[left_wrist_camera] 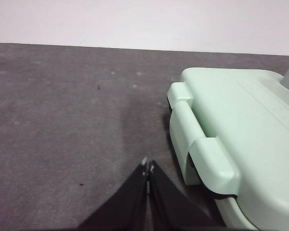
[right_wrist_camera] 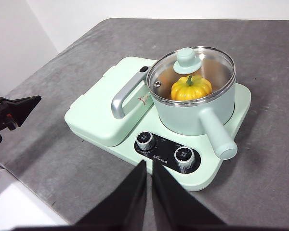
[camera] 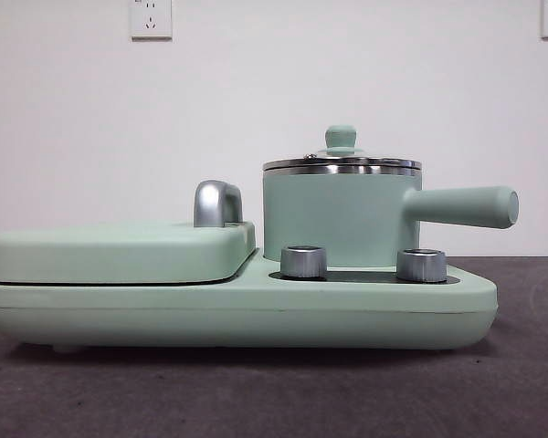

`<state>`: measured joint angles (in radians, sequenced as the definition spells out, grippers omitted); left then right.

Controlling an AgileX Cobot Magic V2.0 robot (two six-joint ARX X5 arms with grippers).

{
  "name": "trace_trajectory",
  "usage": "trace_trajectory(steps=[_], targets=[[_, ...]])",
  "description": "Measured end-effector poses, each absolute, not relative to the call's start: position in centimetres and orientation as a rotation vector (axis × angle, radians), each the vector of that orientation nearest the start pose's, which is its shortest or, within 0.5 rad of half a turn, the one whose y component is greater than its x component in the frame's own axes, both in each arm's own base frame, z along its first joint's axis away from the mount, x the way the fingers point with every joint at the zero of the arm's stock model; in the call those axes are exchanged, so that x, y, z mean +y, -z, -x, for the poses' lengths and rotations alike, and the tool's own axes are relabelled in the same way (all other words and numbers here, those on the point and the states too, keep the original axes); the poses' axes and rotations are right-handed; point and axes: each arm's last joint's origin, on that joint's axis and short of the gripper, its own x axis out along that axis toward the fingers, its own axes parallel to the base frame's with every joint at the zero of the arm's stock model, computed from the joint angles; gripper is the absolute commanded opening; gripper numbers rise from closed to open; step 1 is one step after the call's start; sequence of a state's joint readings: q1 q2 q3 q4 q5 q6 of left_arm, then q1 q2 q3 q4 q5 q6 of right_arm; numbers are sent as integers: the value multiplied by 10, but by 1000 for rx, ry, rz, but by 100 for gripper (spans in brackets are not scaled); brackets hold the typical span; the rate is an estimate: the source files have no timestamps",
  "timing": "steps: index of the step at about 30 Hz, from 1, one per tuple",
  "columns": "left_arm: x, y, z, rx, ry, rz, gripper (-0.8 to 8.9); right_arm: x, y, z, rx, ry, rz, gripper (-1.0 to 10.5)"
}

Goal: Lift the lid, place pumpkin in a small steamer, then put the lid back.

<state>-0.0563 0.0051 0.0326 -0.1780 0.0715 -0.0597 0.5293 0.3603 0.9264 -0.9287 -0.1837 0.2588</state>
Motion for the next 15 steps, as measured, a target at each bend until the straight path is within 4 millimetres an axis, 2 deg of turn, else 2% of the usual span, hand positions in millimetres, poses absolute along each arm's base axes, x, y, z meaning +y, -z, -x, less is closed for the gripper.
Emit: trace_trajectory(steps=[15], targets=[[-6,-157,-95,156,93,79,6,24,-345,-30,453,-653,-181,17]])
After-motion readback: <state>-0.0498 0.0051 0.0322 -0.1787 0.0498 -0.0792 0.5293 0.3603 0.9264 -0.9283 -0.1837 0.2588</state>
